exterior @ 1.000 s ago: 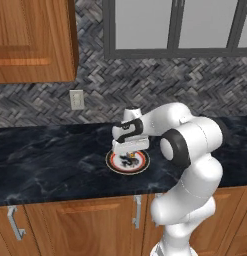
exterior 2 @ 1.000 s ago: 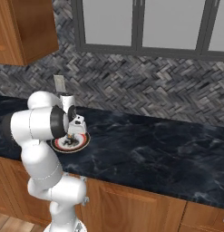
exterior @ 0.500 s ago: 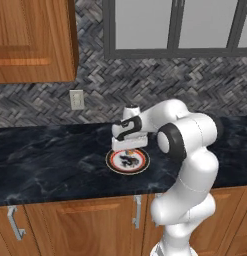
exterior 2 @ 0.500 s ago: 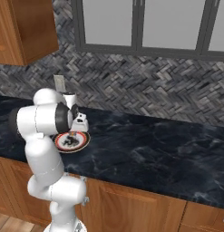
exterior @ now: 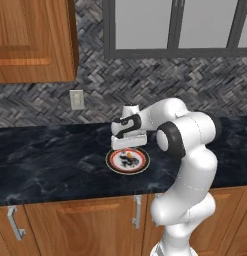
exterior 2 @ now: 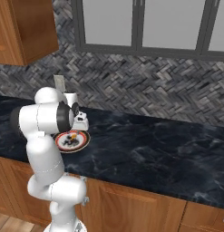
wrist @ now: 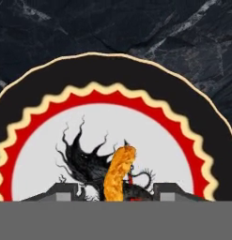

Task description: Pick shrimp from the fridge and place it on the plate on the counter.

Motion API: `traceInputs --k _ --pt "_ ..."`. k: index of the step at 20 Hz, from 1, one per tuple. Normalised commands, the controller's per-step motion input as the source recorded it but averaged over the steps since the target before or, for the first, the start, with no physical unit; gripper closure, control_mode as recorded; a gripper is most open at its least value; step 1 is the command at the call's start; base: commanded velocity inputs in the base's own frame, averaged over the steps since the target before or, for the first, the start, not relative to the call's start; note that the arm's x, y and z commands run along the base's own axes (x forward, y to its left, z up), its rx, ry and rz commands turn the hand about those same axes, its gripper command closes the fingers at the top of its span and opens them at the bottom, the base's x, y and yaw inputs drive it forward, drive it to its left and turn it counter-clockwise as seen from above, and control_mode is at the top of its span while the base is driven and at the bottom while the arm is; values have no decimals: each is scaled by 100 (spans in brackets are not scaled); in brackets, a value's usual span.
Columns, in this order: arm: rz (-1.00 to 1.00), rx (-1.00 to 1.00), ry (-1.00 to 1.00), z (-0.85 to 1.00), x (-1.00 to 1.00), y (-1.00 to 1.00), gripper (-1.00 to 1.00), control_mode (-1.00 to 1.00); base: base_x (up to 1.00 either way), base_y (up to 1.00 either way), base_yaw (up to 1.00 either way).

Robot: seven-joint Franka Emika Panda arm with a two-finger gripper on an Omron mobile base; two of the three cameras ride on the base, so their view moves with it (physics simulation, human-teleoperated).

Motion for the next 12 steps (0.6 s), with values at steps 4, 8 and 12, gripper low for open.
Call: traceInputs --k 4,8,12 --pt "0 0 0 2 -10 0 -100 -100 0 0 0" --pt "0 1 -4 27 -65 -6 -100 -100 0 0 0" --pt "-2 4 -10 47 -100 -18 -100 -100 0 0 0"
